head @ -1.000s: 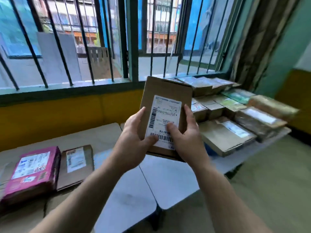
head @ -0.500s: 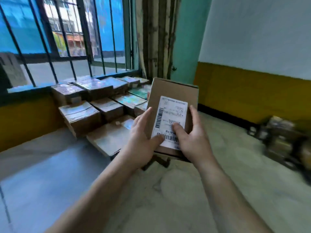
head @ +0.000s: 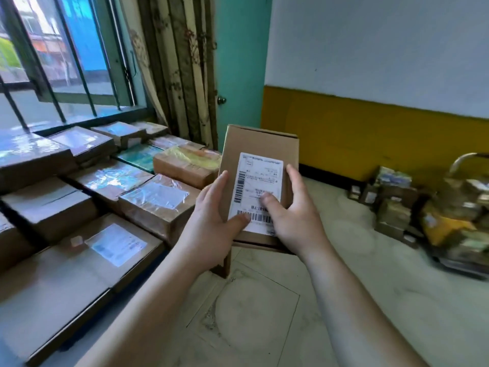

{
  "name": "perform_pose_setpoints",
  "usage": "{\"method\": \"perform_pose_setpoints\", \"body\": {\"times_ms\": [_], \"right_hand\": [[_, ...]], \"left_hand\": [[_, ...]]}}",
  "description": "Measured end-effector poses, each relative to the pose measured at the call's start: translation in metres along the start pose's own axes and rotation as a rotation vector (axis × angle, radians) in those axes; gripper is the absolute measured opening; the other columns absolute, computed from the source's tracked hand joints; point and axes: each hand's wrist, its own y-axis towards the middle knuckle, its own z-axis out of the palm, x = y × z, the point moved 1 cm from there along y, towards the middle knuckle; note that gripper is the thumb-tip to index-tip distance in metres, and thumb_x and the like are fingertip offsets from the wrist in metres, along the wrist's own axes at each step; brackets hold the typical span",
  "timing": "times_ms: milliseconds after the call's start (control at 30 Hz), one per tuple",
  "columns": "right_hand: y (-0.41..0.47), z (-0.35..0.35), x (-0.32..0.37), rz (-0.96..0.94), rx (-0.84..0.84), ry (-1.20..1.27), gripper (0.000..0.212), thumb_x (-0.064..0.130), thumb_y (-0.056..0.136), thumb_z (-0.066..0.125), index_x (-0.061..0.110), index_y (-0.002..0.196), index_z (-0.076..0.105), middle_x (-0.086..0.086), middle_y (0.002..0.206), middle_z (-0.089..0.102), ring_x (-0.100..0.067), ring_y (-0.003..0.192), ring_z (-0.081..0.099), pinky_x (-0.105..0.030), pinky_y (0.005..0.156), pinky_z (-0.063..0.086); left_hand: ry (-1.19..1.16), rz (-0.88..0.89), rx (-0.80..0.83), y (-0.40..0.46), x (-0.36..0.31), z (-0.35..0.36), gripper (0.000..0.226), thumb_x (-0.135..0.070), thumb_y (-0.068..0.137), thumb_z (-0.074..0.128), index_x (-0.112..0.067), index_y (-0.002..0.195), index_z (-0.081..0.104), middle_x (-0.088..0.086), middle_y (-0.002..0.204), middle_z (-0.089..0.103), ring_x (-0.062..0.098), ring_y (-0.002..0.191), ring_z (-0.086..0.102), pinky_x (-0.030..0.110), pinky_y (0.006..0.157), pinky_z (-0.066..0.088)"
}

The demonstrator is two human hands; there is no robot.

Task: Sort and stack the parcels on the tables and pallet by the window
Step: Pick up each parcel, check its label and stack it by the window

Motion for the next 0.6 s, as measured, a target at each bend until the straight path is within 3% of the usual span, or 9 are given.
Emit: {"method": "perform_pose_setpoints", "body": {"times_ms": [100,400,533,600], "right_hand": [[0.057,0.011,-0.006,0.003,-0.012,-0.02,0.072,0.04,0.094,0.062,0.044,0.152,0.019,0.004,0.144,0.044,-0.014,0.127,0.048,-0.028,0.099,0.042],[0.203,0.041,-0.028,0.009,-0.001,-0.054,0.073,0.042,0.093,0.062,0.043,0.152,0.019,0.003,0.146,0.043,-0.016,0.131,0.045,-0.041,0.11,0.04],[0.262,0.059,-0.046,0.001,0.068,-0.031,0.073,0.042,0.092,0.063,0.043,0.152,0.021,0.005,0.145,0.044,-0.014,0.132,0.044,-0.036,0.11,0.038],[0.296,0.067,-0.054,-0.025,0.11,-0.017,0.072,0.042,0.092,0.063,0.043,0.152,0.022,0.005,0.145,0.045,-0.013,0.132,0.044,-0.035,0.11,0.038]], "left_hand": [[0.017,0.026,0.001,0.058,0.008,0.006,0.084,-0.023,0.086,0.07,-0.038,0.15,0.018,-0.011,0.151,0.028,0.005,0.135,0.033,0.019,0.103,0.029],[0.053,0.005,0.027,0.201,0.025,0.015,0.083,-0.025,0.088,0.067,-0.037,0.151,0.014,-0.012,0.15,0.025,0.004,0.133,0.029,0.02,0.103,0.028],[0.098,-0.024,-0.008,0.248,0.037,0.021,0.083,-0.023,0.089,0.066,-0.035,0.151,0.013,-0.013,0.152,0.023,0.003,0.134,0.026,0.018,0.101,0.026],[0.115,-0.044,-0.052,0.274,0.043,0.026,0.083,-0.022,0.089,0.066,-0.036,0.151,0.013,-0.012,0.151,0.024,0.005,0.137,0.025,0.024,0.108,0.027]]}}
